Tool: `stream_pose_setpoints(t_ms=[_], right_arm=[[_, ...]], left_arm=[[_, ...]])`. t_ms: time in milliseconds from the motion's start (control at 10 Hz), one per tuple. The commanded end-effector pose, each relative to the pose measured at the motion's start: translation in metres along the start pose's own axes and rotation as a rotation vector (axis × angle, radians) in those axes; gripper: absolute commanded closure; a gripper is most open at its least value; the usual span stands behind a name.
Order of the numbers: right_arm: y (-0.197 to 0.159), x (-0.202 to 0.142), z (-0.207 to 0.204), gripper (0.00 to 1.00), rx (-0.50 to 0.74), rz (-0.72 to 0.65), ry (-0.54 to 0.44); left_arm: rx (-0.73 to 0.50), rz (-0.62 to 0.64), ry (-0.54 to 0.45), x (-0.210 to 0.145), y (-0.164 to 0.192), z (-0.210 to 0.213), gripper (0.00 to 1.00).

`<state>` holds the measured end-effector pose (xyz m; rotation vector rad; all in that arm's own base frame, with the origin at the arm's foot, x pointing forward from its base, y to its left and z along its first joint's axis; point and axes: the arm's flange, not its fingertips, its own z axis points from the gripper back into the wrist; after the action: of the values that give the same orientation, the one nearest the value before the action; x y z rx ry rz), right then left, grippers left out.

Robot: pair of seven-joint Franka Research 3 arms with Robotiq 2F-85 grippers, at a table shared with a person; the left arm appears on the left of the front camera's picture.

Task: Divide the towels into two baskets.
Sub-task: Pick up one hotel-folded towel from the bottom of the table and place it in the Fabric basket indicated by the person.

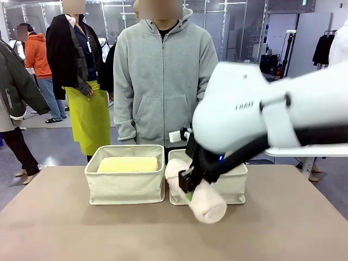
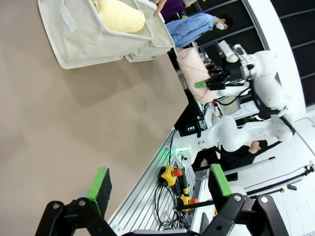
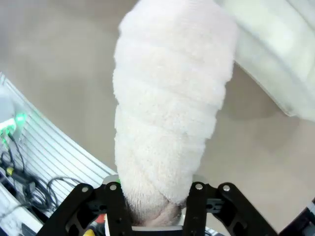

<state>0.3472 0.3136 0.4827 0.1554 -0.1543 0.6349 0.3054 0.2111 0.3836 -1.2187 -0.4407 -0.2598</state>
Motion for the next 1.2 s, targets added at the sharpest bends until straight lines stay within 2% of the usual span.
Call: stream_pose_setpoints(t_ms=[0,100,200,300,400,500,700,800,900,1000,1100], right_arm=[[-0.021,0.020,0.006,0.93,-0.043,0.213,0.023],[-0.026,0.025,0.009,0.93,-0.022,0.353,0.093],[-0.033,0.027,0.008,0.93,-0.002,0.386,0.196],[-0.036,0.027,0.007,0.93,0.016,0.344,0.108],[-0.034,0.018,0.006,0.93,-0.010,0.212,-0.066],[-0.036,0.023,0.003,0.93,0.009,0.345,0.131],[-0.036,0.023,0.003,0.93,0.009,0.345,0.131],[-0.040,0.025,0.000,0.63,0.012,0.320,0.092],[-0.051,0.047,0.015,0.63,-0.042,0.490,0.042],[-0.066,0.078,0.019,0.63,0.002,0.676,0.026],[-0.088,0.110,0.017,0.63,-0.058,0.778,0.056]], left_arm=[[-0.010,0.007,-0.008,-0.001,-0.004,0.002,0.00],[-0.010,0.007,-0.008,-0.001,-0.004,0.002,0.00],[-0.010,0.007,-0.008,-0.001,-0.004,0.002,0.00],[-0.010,0.007,-0.008,-0.001,-0.004,0.002,0.00],[-0.010,0.007,-0.008,-0.001,-0.004,0.002,0.00],[-0.010,0.007,-0.008,-0.001,-0.004,0.002,0.00],[-0.010,0.007,-0.008,-0.001,-0.004,0.002,0.00],[-0.010,0.007,-0.008,-0.001,-0.004,0.002,0.00],[-0.010,0.007,-0.008,-0.001,-0.004,0.002,0.00],[-0.010,0.007,-0.008,-0.001,-0.004,0.002,0.00],[-0.010,0.007,-0.008,-0.001,-0.004,0.002,0.00]])
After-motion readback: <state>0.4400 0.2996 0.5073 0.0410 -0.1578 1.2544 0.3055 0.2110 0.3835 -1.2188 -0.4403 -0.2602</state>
